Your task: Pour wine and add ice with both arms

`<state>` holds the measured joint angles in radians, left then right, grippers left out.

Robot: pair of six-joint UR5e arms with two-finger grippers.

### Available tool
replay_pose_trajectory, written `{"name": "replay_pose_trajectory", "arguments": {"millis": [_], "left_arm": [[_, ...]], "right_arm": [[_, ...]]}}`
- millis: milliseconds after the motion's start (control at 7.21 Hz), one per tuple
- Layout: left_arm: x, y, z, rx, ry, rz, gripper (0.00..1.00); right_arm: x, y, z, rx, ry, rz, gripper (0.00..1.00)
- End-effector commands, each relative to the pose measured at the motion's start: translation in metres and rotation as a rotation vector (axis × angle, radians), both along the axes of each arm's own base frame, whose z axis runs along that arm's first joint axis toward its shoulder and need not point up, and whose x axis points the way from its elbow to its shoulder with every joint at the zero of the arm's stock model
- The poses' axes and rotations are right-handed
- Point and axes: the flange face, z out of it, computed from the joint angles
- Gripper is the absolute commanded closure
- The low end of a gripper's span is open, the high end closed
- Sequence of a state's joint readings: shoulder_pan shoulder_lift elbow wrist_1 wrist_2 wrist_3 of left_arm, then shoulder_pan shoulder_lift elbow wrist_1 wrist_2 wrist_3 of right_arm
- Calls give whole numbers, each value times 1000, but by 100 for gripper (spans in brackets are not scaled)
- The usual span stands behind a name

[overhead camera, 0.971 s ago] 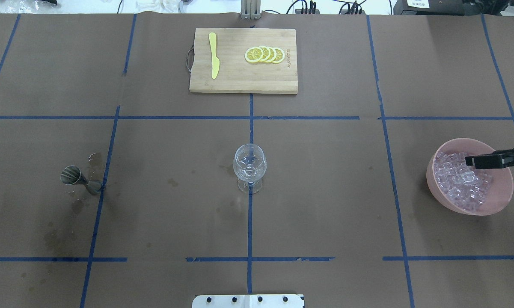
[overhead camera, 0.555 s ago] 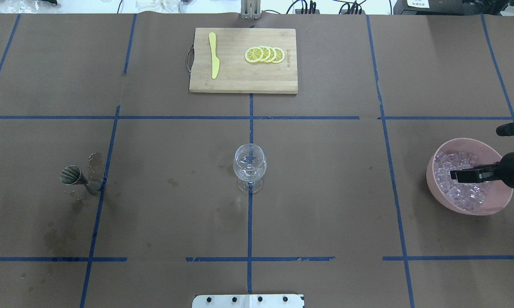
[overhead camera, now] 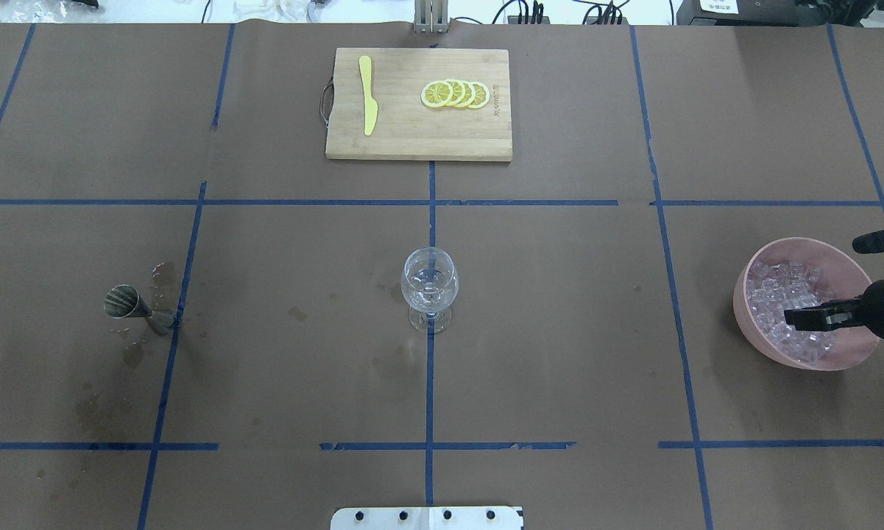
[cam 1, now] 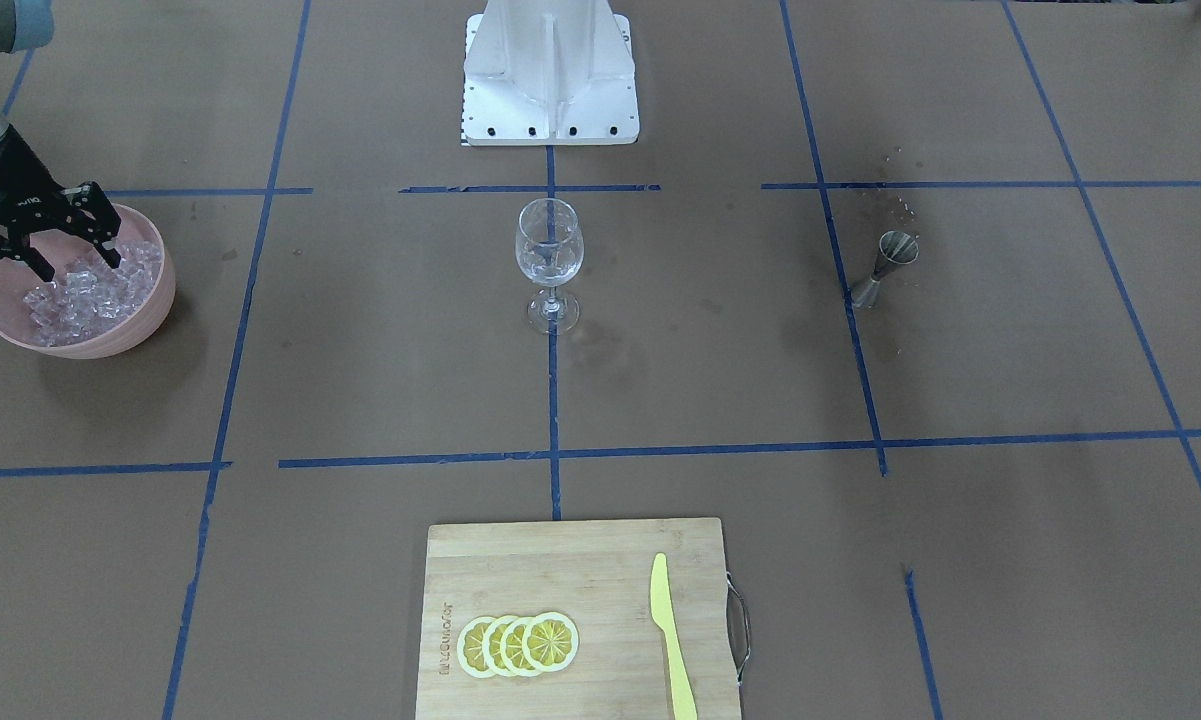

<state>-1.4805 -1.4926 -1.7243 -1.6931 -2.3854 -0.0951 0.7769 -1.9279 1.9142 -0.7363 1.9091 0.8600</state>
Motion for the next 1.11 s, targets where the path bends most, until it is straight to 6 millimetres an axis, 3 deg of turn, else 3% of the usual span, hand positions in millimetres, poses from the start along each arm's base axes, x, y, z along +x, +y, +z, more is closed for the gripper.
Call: {"name": "replay_pose_trajectory", "arguments": {"millis": [0, 416, 832, 971], "left_arm": [[0, 0, 0, 0, 0, 0, 0], [0, 0, 1, -1, 0, 0, 0], [0, 0, 4, -7, -2, 0, 0], [0, 0, 5, -9, -2, 0, 0]], "right_arm": [[-2, 2, 9, -11, 14, -8, 46], [-3, -2, 1, 3, 3, -3, 98], [4, -4, -36, 47, -45, -3, 100], [7, -5, -35, 46, -43, 2, 89]]}}
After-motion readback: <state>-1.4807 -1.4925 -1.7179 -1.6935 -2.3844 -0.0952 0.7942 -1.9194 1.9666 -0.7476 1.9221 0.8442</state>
